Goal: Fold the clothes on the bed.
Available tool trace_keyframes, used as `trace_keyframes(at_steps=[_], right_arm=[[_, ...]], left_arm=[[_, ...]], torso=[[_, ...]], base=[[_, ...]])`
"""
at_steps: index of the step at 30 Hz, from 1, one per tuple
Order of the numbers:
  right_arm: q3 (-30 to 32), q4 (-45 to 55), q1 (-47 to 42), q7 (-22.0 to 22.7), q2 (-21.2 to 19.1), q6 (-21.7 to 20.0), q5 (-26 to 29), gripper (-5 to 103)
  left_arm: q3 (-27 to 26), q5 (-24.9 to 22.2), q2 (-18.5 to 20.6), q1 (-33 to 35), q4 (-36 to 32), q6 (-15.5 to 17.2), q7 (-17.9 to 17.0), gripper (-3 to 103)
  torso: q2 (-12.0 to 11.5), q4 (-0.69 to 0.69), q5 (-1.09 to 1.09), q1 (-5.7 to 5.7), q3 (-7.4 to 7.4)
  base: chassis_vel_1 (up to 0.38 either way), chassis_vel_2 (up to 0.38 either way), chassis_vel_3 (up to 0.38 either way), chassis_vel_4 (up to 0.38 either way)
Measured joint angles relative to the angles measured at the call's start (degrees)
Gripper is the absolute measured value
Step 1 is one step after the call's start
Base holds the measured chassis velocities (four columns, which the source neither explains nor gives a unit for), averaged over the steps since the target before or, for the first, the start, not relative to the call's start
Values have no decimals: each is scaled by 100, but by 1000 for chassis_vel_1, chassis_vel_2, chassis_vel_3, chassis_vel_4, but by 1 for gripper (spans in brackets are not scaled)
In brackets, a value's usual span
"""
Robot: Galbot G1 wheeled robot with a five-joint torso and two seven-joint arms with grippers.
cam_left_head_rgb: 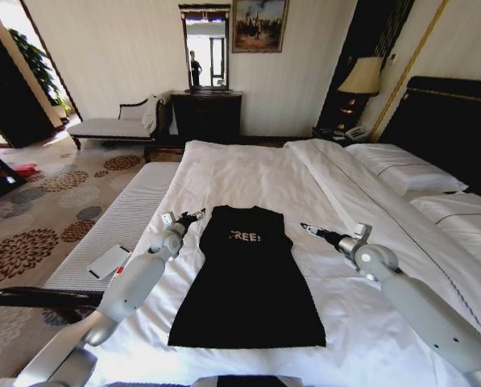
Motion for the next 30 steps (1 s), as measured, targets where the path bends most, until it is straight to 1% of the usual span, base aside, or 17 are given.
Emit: trace_keyframes(at_steps=[2,3,4,7,8,11,12,13,15,16,18,20,21,23,24,27,30], right_arm=[[-66,-54,81,1,27,1,2,100],[-66,-54,81,1,27,1,2,100],[-82,-66,98,1,38,1,2,100],[-89,-79,104,3,60,1,-1,100],[-89,-79,104,3,60,1,-1,100],[-98,-89,93,11,64,1,-8,100],[-99,-89,87,12,62,2,-9,100],[-99,-89,87,12,62,2,-9,100],[-97,-89,62,15,44,1,-14,100],[-89,-88,49,16,34,1,-14,100],[-67,-83,30,18,8,1,-14,100],[-60,-79,25,20,-1,2,-14,100],[-51,-67,15,23,-13,1,-12,100],[-32,-34,3,44,-18,-2,-6,100],[-32,-34,3,44,-18,-2,-6,100],[-8,28,-16,78,-35,-12,11,100],[-1,42,-14,89,-45,-17,27,100]], left_arm=[[35,-71,-79,-234,310,35,126,100],[35,-71,-79,-234,310,35,126,100],[62,-117,-119,-369,477,50,203,103],[201,-233,-268,-757,934,84,467,100],[201,-233,-268,-757,934,84,467,100],[311,-441,-453,-1019,1263,197,582,96],[333,-489,-506,-1071,1358,233,594,92],[333,-489,-506,-1071,1358,233,594,92],[383,-520,-701,-1211,1703,328,633,82],[400,-505,-804,-1269,1879,377,659,82],[437,-413,-988,-1385,2212,427,735,71],[453,-361,-1064,-1432,2344,435,775,71],[486,-232,-1261,-1549,2662,437,886,61],[491,-50,-1488,-1671,3017,422,1014,59],[491,-50,-1488,-1671,3017,422,1014,59],[453,178,-1783,-1824,3506,345,1163,56],[386,295,-1884,-1864,3691,305,1208,56]], torso=[[0,1,0,1,0],[0,1,0,1,0],[0,0,0,1,0],[0,-1,1,1,0],[0,-1,1,1,0],[0,-2,1,0,-1],[0,-1,2,0,-1],[0,-1,2,0,-1],[0,0,2,0,-1],[0,1,1,0,0],[0,-1,1,0,0],[0,-1,2,0,-1],[0,-1,2,0,-1],[0,-1,2,0,-1],[0,-1,2,0,-1],[0,-2,2,0,-1],[0,-1,1,0,-1]], base=[[0,0,0,0],[0,0,0,0],[0,0,0,0],[0,0,0,0],[0,0,0,0],[0,0,0,0],[0,0,0,0],[0,0,0,0],[0,0,0,0],[0,0,0,0],[0,0,0,0],[0,0,0,0],[0,0,0,0],[0,0,0,0],[0,0,0,0],[0,0,0,0],[0,0,0,0]])
